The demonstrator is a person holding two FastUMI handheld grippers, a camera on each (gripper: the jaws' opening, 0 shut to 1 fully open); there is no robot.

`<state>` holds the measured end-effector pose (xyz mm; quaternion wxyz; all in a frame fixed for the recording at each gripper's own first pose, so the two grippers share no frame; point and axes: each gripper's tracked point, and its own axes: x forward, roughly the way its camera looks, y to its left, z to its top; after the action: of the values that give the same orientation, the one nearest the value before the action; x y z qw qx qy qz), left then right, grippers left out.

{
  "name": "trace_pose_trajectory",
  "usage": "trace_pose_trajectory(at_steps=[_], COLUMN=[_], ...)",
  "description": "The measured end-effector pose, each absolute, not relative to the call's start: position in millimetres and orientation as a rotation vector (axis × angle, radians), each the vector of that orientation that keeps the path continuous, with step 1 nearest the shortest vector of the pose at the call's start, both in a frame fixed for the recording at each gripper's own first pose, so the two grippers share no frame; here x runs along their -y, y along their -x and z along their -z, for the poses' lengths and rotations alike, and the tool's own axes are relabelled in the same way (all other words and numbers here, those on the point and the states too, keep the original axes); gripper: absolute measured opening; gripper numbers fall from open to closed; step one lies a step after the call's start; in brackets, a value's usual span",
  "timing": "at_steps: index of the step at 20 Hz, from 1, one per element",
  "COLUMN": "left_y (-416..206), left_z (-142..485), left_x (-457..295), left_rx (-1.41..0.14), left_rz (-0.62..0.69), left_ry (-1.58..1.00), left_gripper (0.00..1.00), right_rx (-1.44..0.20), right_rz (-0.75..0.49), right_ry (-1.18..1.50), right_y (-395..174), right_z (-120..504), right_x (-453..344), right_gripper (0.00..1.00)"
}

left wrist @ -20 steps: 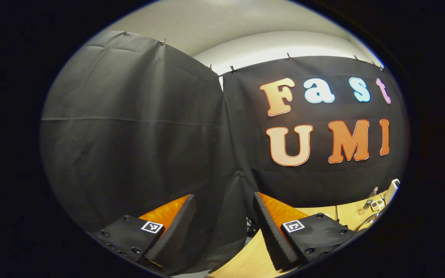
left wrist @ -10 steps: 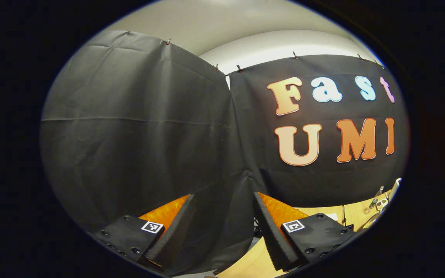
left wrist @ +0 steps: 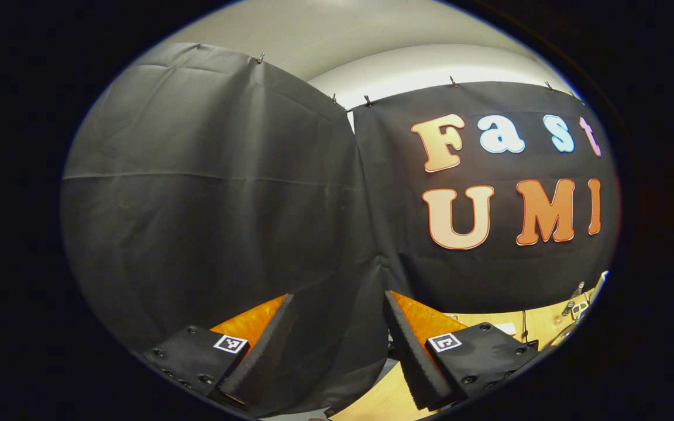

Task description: First push the handle of the pot to place it horizontally, then grasp the pot with both hands and set it on the induction cooktop.

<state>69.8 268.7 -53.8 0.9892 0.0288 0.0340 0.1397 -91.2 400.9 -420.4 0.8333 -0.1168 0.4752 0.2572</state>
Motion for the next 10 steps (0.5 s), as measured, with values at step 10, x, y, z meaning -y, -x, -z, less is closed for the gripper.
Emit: trace_pose_trajectory(at_steps=[10], left_y=[-69.1], left_z=[61.0], left_x=[-281.1], left_rx=[-0.074], left_rz=[-0.309], left_ry=[-0.046], left_gripper=[0.96], right_rx=[-0.962], right_rz=[-0.52], right_ry=[0.257], right_y=[75.8], right_z=[417.6], right_x=[-415.9], right_gripper=[0.0])
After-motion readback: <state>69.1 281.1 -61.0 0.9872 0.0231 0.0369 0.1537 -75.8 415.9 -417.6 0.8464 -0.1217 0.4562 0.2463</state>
